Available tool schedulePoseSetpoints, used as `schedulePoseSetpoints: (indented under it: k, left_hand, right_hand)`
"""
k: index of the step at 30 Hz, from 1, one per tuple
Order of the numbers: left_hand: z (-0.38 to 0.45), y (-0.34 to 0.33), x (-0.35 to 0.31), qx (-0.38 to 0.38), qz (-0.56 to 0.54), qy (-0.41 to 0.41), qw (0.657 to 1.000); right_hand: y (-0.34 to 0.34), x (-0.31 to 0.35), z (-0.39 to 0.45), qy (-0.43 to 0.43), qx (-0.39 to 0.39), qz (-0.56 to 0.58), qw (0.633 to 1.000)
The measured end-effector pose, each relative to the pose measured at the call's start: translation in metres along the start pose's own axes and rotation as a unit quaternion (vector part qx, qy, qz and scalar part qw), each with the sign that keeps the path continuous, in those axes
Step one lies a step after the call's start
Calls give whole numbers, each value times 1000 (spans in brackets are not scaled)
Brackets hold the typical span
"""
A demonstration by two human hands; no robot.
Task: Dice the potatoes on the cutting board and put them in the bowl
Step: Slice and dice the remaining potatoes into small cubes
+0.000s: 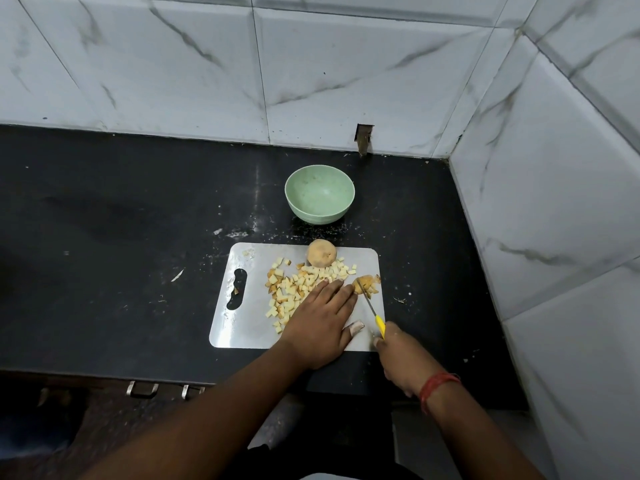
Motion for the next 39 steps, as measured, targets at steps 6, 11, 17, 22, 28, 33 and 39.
schedulePoseSetpoints:
  k: [6,11,17,22,28,33,39]
  left_hand:
    - [0,0,0,4,-6,1,1000]
    - [1,-2,0,17,-4,0,1000]
    - [1,-1,1,18,-5,2,1000]
    - [1,0,1,23,-5,2,1000]
    - [1,-2,1,28,-4,0,1000]
    - [1,0,1,24,-5,5,1000]
    - [2,-1,1,31,-3,9,999]
  right_hand:
    - [0,-3,3,6,13,18,1000]
    - [6,2,1,5,11,-10,1000]
    - [10,10,-8,-9,9,10,1000]
    - [13,14,-6,9,-10,-7,1000]
    - [8,9,0,-5,3,-12,1000]
    - [5,15,1,24,41,-40,998]
    - [6,19,-5,28,57,-27,998]
Point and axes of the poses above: each hand's wrist, its own z-axis towards the middle knuckle, its own y-axis out of the back of the hand, x = y × z, the point moved 9 cm from there along z, towards the middle knuckle, and after that the axes turned 15 degrees about z, right-handed, at the moved point
